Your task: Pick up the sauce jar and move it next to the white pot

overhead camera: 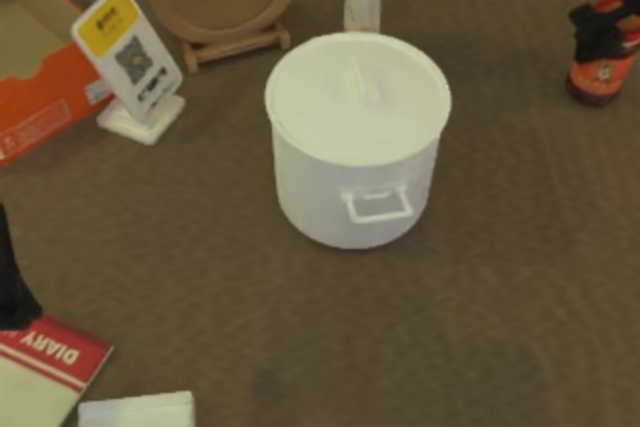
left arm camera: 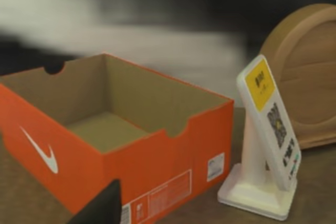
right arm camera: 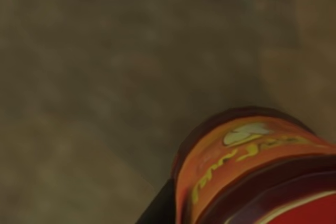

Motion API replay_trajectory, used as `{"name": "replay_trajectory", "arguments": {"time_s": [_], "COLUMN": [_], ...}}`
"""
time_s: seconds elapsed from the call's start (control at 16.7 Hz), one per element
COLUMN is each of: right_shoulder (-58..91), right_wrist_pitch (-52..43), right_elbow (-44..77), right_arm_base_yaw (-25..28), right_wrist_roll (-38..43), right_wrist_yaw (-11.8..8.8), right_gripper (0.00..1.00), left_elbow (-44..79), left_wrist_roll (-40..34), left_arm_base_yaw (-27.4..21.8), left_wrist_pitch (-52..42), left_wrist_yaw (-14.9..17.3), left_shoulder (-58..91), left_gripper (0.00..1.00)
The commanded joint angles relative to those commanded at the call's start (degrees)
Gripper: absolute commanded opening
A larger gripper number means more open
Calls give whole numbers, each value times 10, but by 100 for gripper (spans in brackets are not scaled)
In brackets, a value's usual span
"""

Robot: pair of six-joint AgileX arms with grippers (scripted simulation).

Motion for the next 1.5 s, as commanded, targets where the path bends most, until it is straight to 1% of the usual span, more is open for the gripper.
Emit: {"name": "replay_trajectory", "arguments": {"time_s": [0.06, 0.12, 0.66, 0.78, 0.96, 1.32, 1.5], "right_shoulder": [0, 0, -1, -22, -93, -277, -325], "right_wrist_pitch": [0, 0, 0, 2, 8, 20, 22], "right_elbow": [0, 0, -1, -22, -96, -300, -348], "right_arm_base_yaw": [0, 0, -2, -1, 0, 2, 4], "right_wrist_roll": [0, 0, 1, 0, 1, 0, -1], "right_wrist_yaw": [0, 0, 0, -1, -1, -4, -5], "right_gripper": [2, 0, 0, 0, 0, 0, 0], "left_elbow": [0, 0, 0, 0, 0, 0, 0], "left_wrist_roll": [0, 0, 0, 0, 0, 0, 0], "left_arm_base_yaw": [0, 0, 0, 0, 0, 0, 0], "left_wrist_pitch": [0, 0, 0, 0, 0, 0, 0], "left_wrist_yaw": [0, 0, 0, 0, 0, 0, 0], "left_shoulder": [0, 0, 0, 0, 0, 0, 0], "left_gripper": [100, 100, 100, 100, 100, 100, 100]}}
